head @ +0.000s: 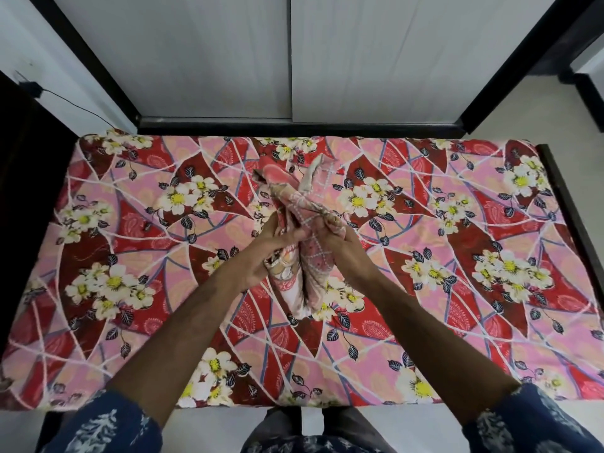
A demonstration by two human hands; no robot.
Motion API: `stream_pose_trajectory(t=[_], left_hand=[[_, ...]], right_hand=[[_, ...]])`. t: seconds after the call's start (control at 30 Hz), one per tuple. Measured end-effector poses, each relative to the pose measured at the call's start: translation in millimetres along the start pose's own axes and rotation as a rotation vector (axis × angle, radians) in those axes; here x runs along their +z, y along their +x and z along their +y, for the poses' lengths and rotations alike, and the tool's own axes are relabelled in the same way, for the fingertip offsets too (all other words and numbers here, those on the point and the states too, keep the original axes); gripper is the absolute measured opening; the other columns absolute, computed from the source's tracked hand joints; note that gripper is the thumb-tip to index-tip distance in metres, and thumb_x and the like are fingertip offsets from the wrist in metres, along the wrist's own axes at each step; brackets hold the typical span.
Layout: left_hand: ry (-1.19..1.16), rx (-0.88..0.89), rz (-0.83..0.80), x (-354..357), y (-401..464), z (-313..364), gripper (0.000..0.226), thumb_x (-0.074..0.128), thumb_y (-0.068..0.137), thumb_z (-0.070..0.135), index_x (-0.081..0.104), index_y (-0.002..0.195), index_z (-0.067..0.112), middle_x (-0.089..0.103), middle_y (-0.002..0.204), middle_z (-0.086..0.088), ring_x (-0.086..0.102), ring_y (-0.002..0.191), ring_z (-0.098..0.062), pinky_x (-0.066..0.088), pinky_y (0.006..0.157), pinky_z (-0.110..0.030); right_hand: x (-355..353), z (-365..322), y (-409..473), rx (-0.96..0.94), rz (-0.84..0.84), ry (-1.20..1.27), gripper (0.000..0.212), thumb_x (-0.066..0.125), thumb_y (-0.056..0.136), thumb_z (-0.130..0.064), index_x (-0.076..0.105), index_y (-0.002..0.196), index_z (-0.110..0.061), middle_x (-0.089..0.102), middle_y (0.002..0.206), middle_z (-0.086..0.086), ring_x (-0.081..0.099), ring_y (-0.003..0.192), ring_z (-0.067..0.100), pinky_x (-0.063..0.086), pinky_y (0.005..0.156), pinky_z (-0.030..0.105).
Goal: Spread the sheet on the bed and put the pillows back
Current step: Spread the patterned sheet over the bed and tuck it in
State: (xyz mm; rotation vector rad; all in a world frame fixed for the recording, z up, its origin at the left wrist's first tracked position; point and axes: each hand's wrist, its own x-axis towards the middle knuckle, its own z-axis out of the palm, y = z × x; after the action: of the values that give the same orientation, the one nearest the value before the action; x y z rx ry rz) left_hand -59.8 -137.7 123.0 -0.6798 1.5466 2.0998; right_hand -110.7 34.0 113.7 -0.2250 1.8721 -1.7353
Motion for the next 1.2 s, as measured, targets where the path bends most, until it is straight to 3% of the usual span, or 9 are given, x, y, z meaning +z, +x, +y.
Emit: stream_pose_trajectory(t=[0.07,0.13,0.4,0.5,0.57,0.7,0.87,0.97,1.2], left_hand=[[0.115,0.009,0.041,-13.6,10.4,-6.4,0.096,0.089,0.066,0.012,0.04,0.148,0.021,0.061,0.139,-0.003,0.052,0.135,-0.028,0.04,0.113,-0.045],[0.159,0.071,0.188,-20.4,14.2,-9.3,0.071,0.067,0.073,-0.019,0.05,0.134,0.014,0.069,0.106,-0.008,0.064,0.11,-0.035,0.056,0.082,-0.03],[-0.165,0.274,0.509,-108.1,36.0,-25.1,0.079,0.048,0.077,-0.03,0.055,0.128,0.03,0.067,0.111,-0.007,0.069,0.092,-0.025,0.06,0.055,-0.03],[-0.029,0.179,0.628,-152.4,47.5,-58.4,0.08,0.051,0.079,-0.029,0.047,0.139,0.024,0.065,0.114,-0.006,0.067,0.094,-0.021,0.061,0.062,-0.032],[0.143,0.072,0.697,-170.9,53.2,-93.8,0.081,0.055,0.081,-0.023,0.041,0.148,0.021,0.06,0.126,-0.007,0.063,0.108,-0.027,0.058,0.082,-0.043],[0.511,-0.06,0.621,-189.1,71.2,-175.4,0.068,0.067,0.076,-0.007,0.047,0.14,0.004,0.057,0.134,-0.025,0.057,0.124,-0.042,0.045,0.099,-0.049],[1.1,-0.019,0.393,-169.2,107.3,-202.7,0.058,0.065,0.082,-0.005,0.052,0.137,0.003,0.051,0.136,-0.021,0.049,0.129,-0.038,0.043,0.101,-0.045],[1.384,0.116,0.305,-166.0,151.9,-198.7,0.057,0.065,0.084,0.003,0.052,0.139,0.004,0.053,0.136,-0.018,0.051,0.126,-0.039,0.045,0.098,-0.047],[1.718,0.135,0.268,-189.8,255.2,-155.2,0.098,0.081,0.079,0.035,0.023,0.156,0.016,0.018,0.166,-0.012,0.019,0.152,-0.038,0.019,0.118,-0.068]], right_hand=[[-5.3,3.9,0.7,0.036,-0.021,0.052,0.02,0.053,0.101,-0.027,0.072,0.096,-0.027,0.072,0.086,-0.009,0.065,0.085,0.011,0.05,0.084,0.041],[-12.2,3.6,1.7,0.072,-0.025,0.202,0.022,0.052,0.101,-0.032,0.074,0.098,-0.032,0.073,0.093,-0.007,0.068,0.092,0.017,0.052,0.093,0.051],[-109.9,15.4,27.4,-0.04,0.392,0.795,0.046,0.051,0.098,-0.046,0.059,0.135,-0.02,0.062,0.138,0.007,0.057,0.13,0.027,0.052,0.1,0.048],[-136.7,50.8,24.9,0.006,0.537,0.806,0.041,0.045,0.102,-0.042,0.083,0.091,-0.031,0.078,0.108,-0.002,0.074,0.101,0.017,0.06,0.09,0.043],[-152.2,105.8,16.7,0.207,0.713,0.615,0.028,0.06,0.096,-0.044,0.079,0.083,-0.029,0.078,0.085,-0.007,0.076,0.078,0.017,0.065,0.072,0.037],[-170.2,222.3,10.6,0.716,0.77,-0.045,0.041,0.068,0.091,-0.014,0.052,0.127,-0.004,0.065,0.086,0.005,0.06,0.07,0.016,0.052,0.061,0.026],[-123.4,241.9,47.0,0.406,0.251,-0.79,0.056,0.067,0.086,-0.002,0.051,0.139,-0.001,0.05,0.139,0.02,0.05,0.127,0.033,0.041,0.107,0.04],[-108.1,255.6,103.9,0.209,-0.116,-1.009,0.056,0.064,0.09,-0.007,0.047,0.144,-0.008,0.042,0.149,0.015,0.042,0.136,0.032,0.039,0.113,0.043],[-110.0,270.9,212.3,-0.068,-0.175,-1.347,0.072,0.066,0.09,-0.04,0.036,0.153,-0.021,0.033,0.157,0.009,0.031,0.144,0.034,0.028,0.118,0.057]])
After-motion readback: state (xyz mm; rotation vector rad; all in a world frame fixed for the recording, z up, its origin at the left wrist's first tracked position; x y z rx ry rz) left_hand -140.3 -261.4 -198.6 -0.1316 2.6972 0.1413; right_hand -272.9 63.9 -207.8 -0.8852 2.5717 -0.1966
